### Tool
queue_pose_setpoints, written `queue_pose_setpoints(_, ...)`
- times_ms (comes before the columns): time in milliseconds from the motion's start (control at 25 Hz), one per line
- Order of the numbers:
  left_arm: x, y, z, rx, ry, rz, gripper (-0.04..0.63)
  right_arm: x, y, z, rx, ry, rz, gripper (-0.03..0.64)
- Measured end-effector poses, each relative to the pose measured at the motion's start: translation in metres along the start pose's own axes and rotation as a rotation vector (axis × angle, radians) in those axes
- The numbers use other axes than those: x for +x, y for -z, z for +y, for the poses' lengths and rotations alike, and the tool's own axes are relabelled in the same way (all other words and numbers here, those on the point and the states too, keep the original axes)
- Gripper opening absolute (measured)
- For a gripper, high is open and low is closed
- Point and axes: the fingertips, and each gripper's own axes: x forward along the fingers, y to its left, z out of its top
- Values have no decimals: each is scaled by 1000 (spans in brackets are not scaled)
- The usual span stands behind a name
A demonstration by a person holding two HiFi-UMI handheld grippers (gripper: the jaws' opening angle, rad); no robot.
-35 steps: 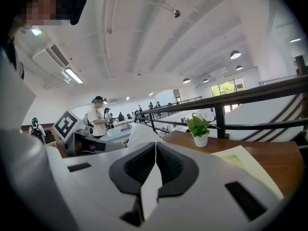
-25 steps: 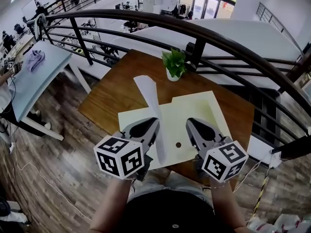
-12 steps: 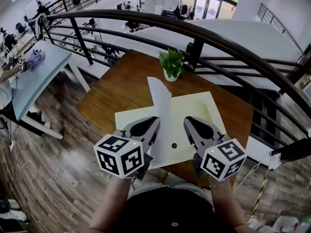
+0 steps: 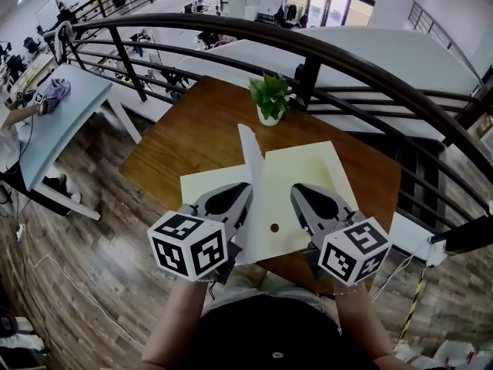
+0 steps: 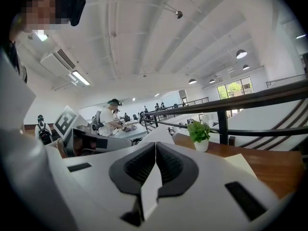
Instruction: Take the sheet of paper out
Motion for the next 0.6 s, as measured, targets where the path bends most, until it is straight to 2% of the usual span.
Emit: queue_pose_setpoints(600, -5, 4, -5, 6, 1, 3, 23, -12, 14, 1, -85, -19, 73, 28)
